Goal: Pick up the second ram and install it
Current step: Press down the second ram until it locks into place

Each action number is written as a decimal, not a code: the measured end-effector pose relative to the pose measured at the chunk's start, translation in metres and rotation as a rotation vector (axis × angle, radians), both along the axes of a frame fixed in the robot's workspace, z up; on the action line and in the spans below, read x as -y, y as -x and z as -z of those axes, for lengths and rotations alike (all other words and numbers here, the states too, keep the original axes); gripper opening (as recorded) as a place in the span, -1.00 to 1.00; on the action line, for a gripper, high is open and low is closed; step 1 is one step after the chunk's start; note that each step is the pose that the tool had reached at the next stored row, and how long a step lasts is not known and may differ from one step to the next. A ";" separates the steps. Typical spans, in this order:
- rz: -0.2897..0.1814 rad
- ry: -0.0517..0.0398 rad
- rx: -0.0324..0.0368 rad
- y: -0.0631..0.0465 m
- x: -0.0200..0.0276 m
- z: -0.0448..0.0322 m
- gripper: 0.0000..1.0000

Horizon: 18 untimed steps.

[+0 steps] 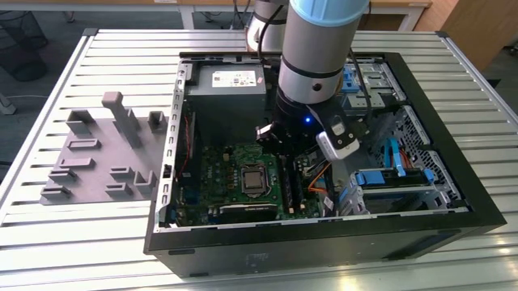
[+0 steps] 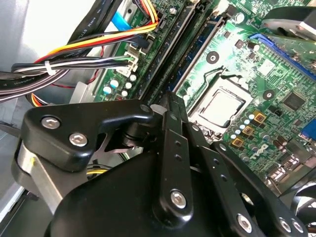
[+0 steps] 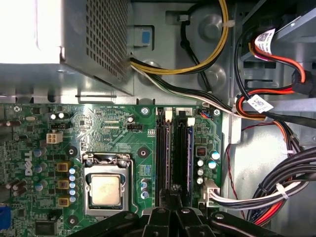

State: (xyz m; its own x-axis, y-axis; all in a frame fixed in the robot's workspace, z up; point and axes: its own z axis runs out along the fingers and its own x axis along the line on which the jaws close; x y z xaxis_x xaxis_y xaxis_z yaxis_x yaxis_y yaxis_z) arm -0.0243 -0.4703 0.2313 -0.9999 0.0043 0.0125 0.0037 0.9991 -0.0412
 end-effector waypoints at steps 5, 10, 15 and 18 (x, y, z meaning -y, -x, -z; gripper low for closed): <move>0.000 -0.0002 0.0001 0.000 0.0000 0.0034 -0.79; 0.000 -0.0002 0.0001 0.000 0.0000 0.0072 -0.79; 0.000 0.0001 0.0000 0.000 0.0000 0.0104 -0.79; 0.000 0.0007 -0.0002 0.000 0.0001 0.0121 -0.79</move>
